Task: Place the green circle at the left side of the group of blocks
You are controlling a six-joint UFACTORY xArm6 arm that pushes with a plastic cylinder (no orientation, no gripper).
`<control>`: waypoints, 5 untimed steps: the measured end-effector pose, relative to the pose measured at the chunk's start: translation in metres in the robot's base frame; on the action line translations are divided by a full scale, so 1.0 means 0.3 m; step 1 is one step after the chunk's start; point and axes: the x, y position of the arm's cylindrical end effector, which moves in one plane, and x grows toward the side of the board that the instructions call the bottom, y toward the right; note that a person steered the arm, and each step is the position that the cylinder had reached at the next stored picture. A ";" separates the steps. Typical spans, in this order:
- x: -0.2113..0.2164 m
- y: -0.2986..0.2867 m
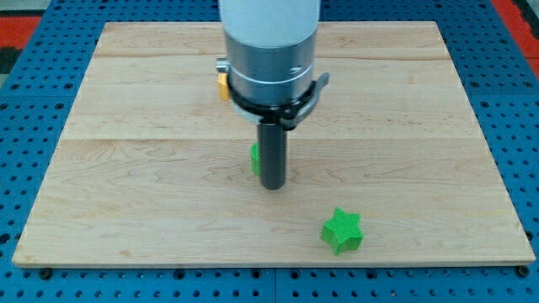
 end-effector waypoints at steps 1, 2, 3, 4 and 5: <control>-0.057 -0.035; -0.105 -0.099; -0.176 -0.177; -0.215 -0.292; -0.278 -0.428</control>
